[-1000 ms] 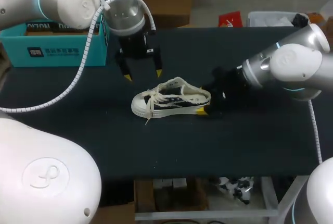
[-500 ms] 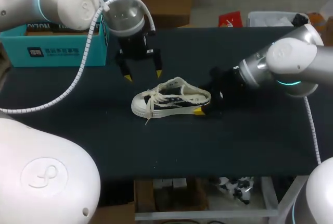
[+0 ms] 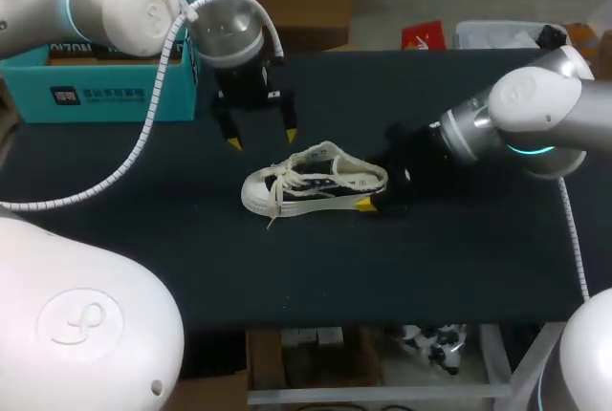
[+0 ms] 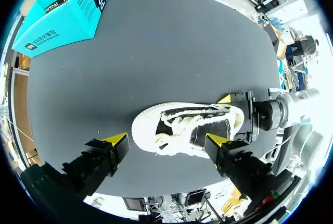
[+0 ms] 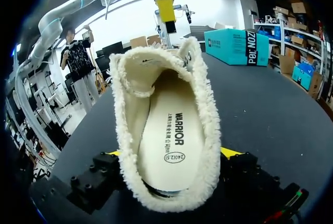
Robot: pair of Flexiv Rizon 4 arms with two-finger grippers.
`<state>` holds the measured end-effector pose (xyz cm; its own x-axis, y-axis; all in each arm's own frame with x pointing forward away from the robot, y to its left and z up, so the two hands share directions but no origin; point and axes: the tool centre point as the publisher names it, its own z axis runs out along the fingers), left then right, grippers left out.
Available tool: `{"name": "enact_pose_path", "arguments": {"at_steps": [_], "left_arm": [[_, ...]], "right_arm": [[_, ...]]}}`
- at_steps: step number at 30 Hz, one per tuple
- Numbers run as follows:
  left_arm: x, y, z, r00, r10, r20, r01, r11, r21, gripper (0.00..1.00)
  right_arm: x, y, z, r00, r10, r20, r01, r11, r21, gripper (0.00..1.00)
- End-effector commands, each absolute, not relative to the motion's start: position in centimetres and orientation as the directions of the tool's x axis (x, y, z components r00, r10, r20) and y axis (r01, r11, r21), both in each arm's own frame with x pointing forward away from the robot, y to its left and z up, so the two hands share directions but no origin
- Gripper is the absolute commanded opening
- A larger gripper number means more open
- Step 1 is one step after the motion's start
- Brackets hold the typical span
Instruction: Open the shoe tongue, take the insole out of the shoe, put the insole back into the shoe, and pack the shoe into the shoebox
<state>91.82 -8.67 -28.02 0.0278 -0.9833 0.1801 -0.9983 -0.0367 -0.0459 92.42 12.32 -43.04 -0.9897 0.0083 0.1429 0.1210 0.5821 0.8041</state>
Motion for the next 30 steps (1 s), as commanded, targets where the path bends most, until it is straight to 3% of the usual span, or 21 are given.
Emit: {"name": "enact_pose_path", "arguments": {"at_steps": [1,9,10,11,21,28,30], "left_arm": [[91.6,-8.7,-28.1,0.023,-0.984,0.179,-0.998,-0.033,-0.051,1.00],[91.4,-9.0,-28.1,0.020,-0.984,0.178,-0.999,-0.027,-0.037,1.00],[91.3,-9.1,-28.0,0.018,-0.984,0.177,-0.999,-0.024,-0.033,1.00],[91.1,-9.3,-28.0,0.015,-0.984,0.176,-0.999,-0.021,-0.031,1.00],[90.0,-13.2,-26.0,-0.038,-0.992,0.117,-0.999,0.036,-0.019,1.00],[90.2,-18.1,-27.0,-0.005,-1.000,0.002,-1.000,0.005,0.001,1.00],[90.3,-18.8,-27.6,-0.008,-1.000,-0.026,-1.000,0.008,0.003,0.96]], "right_arm": [[92.1,12.0,-43.9,-0.990,0.010,0.143,0.123,0.567,0.815,1.00],[92.2,12.0,-44.3,-0.990,-0.002,0.140,0.116,0.544,0.831,1.00],[92.2,12.0,-44.3,-0.990,-0.005,0.138,0.113,0.543,0.832,0.68],[92.2,12.0,-44.3,-0.991,-0.008,0.133,0.107,0.545,0.831,0.00],[92.2,12.2,-44.1,-0.992,-0.020,0.126,0.096,0.540,0.836,0.00],[92.2,12.2,-44.1,-0.992,-0.020,0.126,0.096,0.540,0.836,0.00],[92.2,12.2,-44.1,-0.992,-0.020,0.126,0.096,0.540,0.836,0.00]]}}
